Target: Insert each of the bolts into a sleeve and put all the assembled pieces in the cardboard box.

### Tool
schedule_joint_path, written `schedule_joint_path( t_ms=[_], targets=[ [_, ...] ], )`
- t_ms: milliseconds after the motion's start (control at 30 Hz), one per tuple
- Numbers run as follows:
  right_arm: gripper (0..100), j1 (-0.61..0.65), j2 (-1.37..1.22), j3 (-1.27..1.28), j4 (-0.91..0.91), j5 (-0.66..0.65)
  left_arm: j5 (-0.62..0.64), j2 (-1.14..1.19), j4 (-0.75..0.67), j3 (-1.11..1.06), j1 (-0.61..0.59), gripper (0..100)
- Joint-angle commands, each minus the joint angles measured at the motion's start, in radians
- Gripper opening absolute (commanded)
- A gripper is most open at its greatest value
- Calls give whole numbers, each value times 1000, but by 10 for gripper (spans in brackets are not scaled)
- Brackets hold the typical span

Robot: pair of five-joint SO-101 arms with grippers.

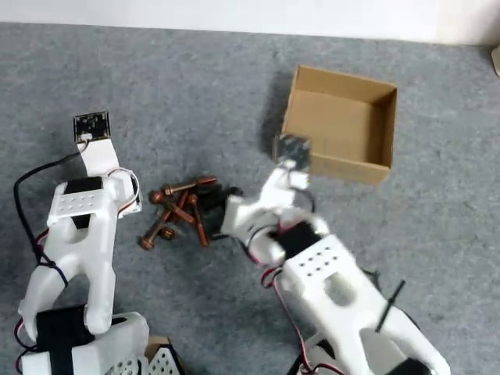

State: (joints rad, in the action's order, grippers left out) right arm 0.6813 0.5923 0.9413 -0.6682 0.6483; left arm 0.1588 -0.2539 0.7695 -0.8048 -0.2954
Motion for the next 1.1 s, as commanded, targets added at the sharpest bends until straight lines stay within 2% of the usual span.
schedule_joint_path(
  t_ms=[0, 133, 267, 833, 1067],
  targets=[
    [167, 44, -48, 71, 176, 17, 5, -4, -6, 21, -12, 123],
    [167, 64, -130, 91, 219, 21, 5, -4, -6, 21, -12, 123],
    [167, 30, -211, 39, 216, 107, 5, -4, -6, 22, -12, 123],
    [167, -142, -461, -159, 216, 107, 5, -4, -6, 19, -10, 123],
    [167, -147, -549, -160, 217, 109, 5, -4, -6, 19, -10, 123]
  ],
)
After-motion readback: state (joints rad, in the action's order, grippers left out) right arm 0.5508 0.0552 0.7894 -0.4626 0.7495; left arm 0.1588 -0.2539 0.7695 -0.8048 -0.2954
